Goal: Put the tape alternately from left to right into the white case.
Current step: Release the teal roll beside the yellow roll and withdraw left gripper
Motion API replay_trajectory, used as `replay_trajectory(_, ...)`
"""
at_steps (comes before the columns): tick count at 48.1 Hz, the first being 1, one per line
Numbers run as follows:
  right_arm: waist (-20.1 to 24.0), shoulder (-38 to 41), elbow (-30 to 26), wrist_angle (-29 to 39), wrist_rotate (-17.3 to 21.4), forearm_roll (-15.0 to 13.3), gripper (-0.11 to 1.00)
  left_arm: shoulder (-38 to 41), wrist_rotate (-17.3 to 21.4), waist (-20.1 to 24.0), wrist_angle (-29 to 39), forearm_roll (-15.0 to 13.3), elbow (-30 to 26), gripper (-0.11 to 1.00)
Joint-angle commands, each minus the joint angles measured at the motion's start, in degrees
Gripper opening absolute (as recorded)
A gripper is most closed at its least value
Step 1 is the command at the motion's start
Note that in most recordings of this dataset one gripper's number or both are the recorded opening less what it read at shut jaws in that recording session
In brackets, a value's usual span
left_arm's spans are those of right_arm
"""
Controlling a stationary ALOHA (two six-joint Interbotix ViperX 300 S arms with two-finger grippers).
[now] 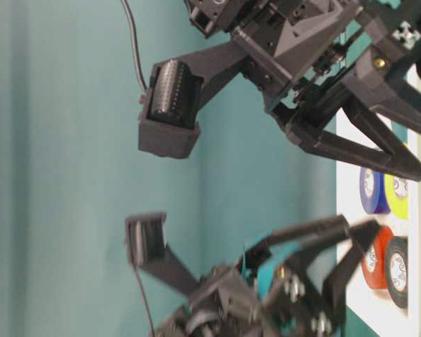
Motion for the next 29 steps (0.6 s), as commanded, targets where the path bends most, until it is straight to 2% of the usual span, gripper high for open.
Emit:
replay_trajectory(1,0.18,-1.76,-0.53,-0.18,0.09,-0.18,0.90,-3.52,-0.35,-1.05,-0.18,-0.18,1.41,1.00)
replay_trajectory(15,0.18,-1.76,-0.53,-0.18,0.09,-0.18,0.90,-9.40,-3.34,-4.39,-0.62,-0.18,8.00,1.00)
replay_trajectory(29,0.18,-1.76,-0.53,-0.18,0.18,-0.18,0.90,-11.51,-3.96,-8.88,-0.88,-0.18,11.87,1.00)
